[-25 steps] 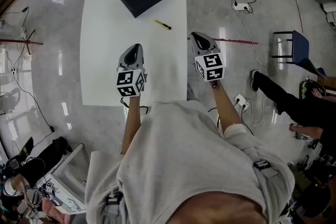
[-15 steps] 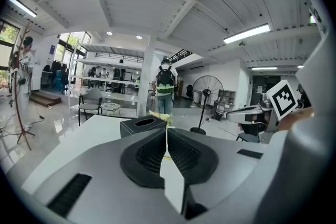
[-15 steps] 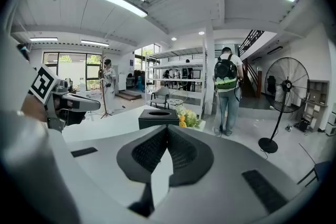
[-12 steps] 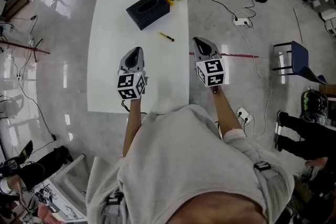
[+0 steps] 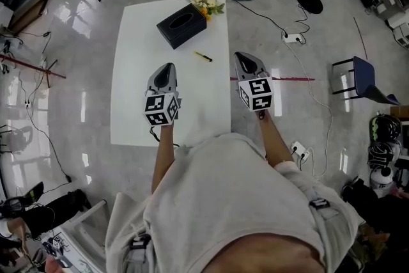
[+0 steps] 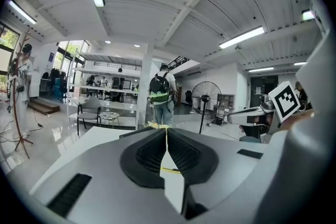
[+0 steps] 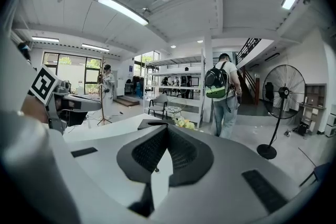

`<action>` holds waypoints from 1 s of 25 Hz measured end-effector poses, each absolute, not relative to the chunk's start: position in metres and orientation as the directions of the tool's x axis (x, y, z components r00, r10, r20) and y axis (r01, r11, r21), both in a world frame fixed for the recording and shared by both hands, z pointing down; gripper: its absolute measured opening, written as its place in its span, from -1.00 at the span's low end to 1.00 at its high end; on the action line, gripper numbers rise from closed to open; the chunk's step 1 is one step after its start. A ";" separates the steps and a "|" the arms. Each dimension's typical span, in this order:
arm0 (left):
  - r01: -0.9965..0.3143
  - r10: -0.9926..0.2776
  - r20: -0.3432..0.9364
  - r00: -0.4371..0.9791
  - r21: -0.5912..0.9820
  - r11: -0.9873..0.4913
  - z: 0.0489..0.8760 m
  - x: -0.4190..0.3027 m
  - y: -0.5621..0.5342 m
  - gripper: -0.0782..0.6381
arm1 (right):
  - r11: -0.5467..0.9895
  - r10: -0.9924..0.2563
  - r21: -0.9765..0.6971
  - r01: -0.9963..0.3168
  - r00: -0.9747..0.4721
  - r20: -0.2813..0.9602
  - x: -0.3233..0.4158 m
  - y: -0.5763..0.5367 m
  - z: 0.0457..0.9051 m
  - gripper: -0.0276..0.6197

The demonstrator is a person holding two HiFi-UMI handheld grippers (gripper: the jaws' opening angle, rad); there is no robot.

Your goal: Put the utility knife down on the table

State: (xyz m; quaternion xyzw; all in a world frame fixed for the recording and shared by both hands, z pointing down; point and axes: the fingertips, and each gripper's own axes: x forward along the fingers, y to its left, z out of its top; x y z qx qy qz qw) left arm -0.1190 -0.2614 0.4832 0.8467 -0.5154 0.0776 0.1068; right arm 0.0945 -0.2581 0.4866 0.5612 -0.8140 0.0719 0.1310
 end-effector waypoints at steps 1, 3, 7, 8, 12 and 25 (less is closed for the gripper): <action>-0.889 -0.856 0.239 0.458 0.100 -0.447 0.482 -0.118 -0.261 -0.71 | 0.359 -0.896 0.030 -0.933 -0.335 0.292 0.095 -0.258 0.486 -0.82; -0.888 -0.857 0.235 0.459 0.098 -0.449 0.481 -0.117 -0.261 -0.71 | 0.358 -0.897 0.028 -0.933 -0.336 0.287 0.095 -0.258 0.485 -0.82; -0.889 -0.859 0.230 0.457 0.095 -0.447 0.479 -0.117 -0.260 -0.71 | 0.363 -0.897 0.030 -0.931 -0.341 0.282 0.094 -0.258 0.483 -0.82; -0.890 -0.860 0.229 0.455 0.093 -0.446 0.478 -0.117 -0.260 -0.71 | 0.365 -0.897 0.031 -0.930 -0.343 0.281 0.093 -0.258 0.483 -0.82; -0.892 -0.862 0.227 0.452 0.091 -0.444 0.476 -0.117 -0.260 -0.71 | 0.372 -0.895 0.035 -0.928 -0.348 0.277 0.092 -0.259 0.479 -0.82; -0.894 -0.866 0.221 0.448 0.087 -0.440 0.475 -0.117 -0.266 -0.71 | 0.391 -0.889 0.048 -0.919 -0.364 0.276 0.087 -0.264 0.478 -0.82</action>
